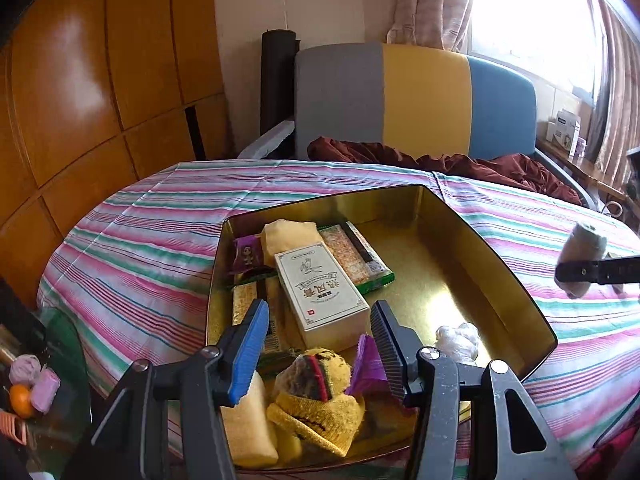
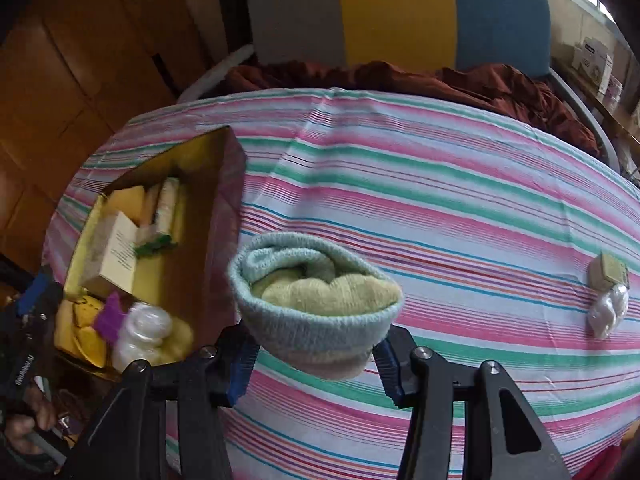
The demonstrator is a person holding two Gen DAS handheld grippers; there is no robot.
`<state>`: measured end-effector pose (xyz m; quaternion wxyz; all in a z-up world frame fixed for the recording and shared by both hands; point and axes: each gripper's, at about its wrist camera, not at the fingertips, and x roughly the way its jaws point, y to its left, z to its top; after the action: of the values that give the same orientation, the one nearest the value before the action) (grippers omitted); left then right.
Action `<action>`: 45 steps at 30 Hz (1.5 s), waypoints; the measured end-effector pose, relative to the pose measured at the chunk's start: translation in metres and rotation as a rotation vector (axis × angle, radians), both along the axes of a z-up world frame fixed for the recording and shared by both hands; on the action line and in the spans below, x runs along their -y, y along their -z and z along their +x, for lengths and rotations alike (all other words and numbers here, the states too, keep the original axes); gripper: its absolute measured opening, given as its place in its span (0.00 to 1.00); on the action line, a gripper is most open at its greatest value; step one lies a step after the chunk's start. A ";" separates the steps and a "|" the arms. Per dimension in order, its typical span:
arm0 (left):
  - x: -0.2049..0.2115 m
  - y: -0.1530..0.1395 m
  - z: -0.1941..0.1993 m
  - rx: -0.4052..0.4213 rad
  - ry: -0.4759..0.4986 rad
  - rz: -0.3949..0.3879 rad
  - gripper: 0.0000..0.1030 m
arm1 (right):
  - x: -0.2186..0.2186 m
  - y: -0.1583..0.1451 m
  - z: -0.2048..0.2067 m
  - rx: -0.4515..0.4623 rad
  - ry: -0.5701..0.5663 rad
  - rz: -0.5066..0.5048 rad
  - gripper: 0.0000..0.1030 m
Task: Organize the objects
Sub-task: 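Carry the knitted roll into the gold tray and open the right tool, then move both tools back from the tray toward the remaining items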
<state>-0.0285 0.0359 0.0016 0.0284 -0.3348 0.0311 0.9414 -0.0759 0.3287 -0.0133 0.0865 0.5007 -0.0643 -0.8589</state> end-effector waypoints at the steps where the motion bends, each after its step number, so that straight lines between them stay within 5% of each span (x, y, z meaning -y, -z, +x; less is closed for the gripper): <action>1: 0.002 0.000 0.000 -0.001 -0.004 0.005 0.53 | 0.011 -0.006 -0.002 -0.015 -0.023 -0.013 0.50; 9: 0.012 0.000 -0.003 -0.002 -0.028 0.026 0.53 | 0.091 -0.021 -0.014 -0.051 -0.167 -0.038 0.50; 22: 0.037 0.004 -0.013 0.000 -0.117 0.061 0.59 | 0.160 0.026 -0.034 0.051 -0.257 -0.032 0.56; 24: 0.041 0.005 -0.015 0.004 -0.127 0.061 0.59 | 0.164 0.028 -0.036 0.056 -0.264 -0.069 0.78; 25: 0.042 0.006 -0.016 0.007 -0.131 0.061 0.59 | 0.165 0.027 -0.036 0.052 -0.265 -0.079 0.81; 45: 0.027 0.002 -0.008 -0.014 -0.093 0.038 0.68 | 0.127 -0.005 -0.004 -0.060 -0.188 -0.047 0.82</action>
<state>-0.0367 0.0089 -0.0005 -0.0091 -0.3288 -0.0019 0.9444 -0.0802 0.2012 -0.0083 0.1803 0.4764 -0.0348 -0.8598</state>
